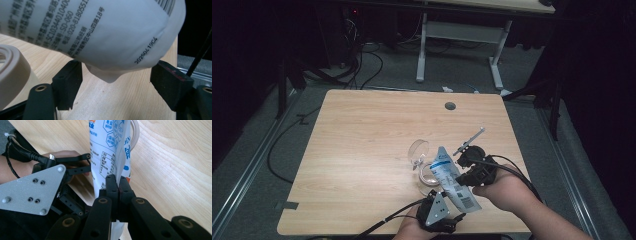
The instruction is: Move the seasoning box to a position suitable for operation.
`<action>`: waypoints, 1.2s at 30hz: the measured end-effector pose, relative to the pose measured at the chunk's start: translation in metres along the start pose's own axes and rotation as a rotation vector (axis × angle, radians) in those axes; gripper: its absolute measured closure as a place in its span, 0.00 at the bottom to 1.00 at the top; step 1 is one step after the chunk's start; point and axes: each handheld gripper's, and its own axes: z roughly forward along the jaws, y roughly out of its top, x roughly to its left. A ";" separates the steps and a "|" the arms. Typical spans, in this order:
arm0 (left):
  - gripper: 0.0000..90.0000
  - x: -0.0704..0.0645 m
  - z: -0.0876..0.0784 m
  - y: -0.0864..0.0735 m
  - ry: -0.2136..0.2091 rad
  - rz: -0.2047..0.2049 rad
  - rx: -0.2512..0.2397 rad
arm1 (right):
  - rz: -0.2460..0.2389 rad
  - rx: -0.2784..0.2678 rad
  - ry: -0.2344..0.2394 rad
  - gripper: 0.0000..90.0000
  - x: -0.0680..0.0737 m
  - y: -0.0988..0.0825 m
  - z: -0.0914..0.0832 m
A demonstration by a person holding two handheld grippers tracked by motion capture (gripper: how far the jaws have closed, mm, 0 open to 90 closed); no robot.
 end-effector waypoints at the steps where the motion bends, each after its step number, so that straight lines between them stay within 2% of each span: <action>1: 0.32 0.000 0.000 0.001 0.008 0.000 -0.001 | 0.002 -0.003 0.004 1.00 0.000 0.000 0.000; 5: 0.39 0.000 -0.002 0.002 0.032 -0.009 -0.001 | -0.006 -0.002 0.001 1.00 0.001 0.002 0.001; 9: 0.45 -0.003 -0.004 0.003 0.068 0.001 -0.002 | -0.003 -0.012 -0.002 1.00 0.001 0.003 0.002; 11: 0.49 -0.003 -0.004 0.004 0.065 -0.009 0.001 | -0.008 -0.009 -0.005 1.00 0.000 0.003 0.002; 13: 0.50 -0.005 -0.003 0.004 0.065 -0.008 0.014 | 0.010 -0.005 -0.005 1.00 0.001 0.002 0.003; 14: 0.51 -0.006 -0.003 0.005 0.064 -0.009 0.018 | -0.008 -0.006 -0.013 1.00 0.000 0.002 0.005; 16: 0.52 -0.007 -0.003 0.006 0.061 -0.014 0.021 | -0.011 -0.007 -0.012 1.00 0.000 0.003 0.006; 23: 0.57 -0.010 -0.004 0.012 0.061 -0.020 0.013 | -0.020 -0.019 -0.029 1.00 -0.002 0.004 0.005; 25: 0.61 -0.010 -0.005 0.012 0.052 -0.028 0.011 | -0.017 -0.016 -0.029 1.00 -0.001 0.004 0.006; 33: 0.63 -0.012 -0.005 0.013 0.060 -0.042 0.014 | -0.028 -0.008 -0.042 1.00 -0.002 0.007 0.009; 36: 0.63 -0.014 -0.006 0.014 0.067 -0.026 0.018 | -0.034 -0.001 -0.050 1.00 -0.001 0.009 0.010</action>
